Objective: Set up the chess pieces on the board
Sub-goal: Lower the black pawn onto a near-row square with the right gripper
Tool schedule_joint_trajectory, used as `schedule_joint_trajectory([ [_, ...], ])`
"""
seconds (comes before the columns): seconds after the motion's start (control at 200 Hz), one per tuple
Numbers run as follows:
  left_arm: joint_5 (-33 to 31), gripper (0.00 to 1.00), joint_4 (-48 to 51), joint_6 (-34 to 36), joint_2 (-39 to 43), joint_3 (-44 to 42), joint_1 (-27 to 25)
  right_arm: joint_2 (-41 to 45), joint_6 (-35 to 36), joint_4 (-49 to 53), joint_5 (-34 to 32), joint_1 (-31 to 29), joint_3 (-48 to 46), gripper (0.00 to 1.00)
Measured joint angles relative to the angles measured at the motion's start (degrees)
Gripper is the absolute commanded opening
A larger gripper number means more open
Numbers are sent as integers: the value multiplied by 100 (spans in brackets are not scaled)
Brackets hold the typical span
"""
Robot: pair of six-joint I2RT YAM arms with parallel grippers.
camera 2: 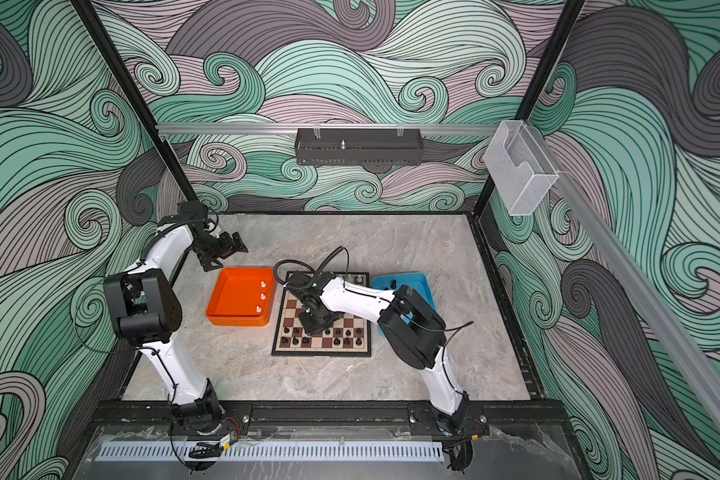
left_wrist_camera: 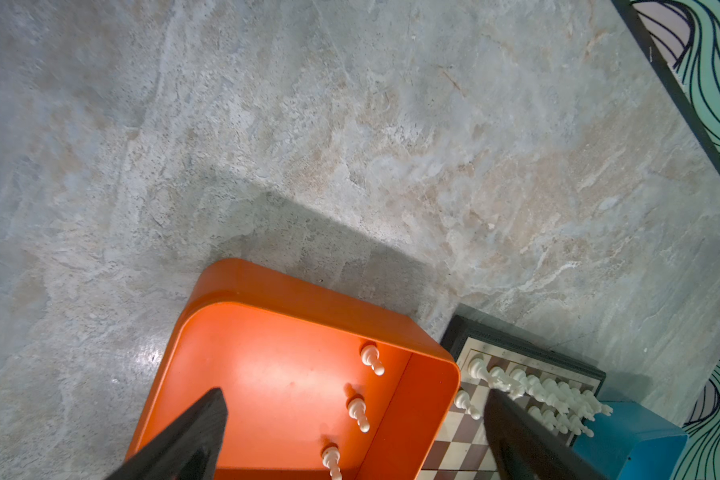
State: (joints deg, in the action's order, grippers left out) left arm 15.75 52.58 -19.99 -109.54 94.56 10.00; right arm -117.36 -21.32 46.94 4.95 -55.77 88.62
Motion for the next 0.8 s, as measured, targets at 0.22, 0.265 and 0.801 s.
schedule_joint_trajectory([
  [0.22,2,98,-4,0,0,0,0,0,-4,0,2,-4,0,21],
  [0.265,2,99,-11,0,0,0,0,0,-4,-2,2,-7,0,22],
  [0.801,20,99,-37,-2,0,-17,0,0,-42,0,-90,-26,0,18],
])
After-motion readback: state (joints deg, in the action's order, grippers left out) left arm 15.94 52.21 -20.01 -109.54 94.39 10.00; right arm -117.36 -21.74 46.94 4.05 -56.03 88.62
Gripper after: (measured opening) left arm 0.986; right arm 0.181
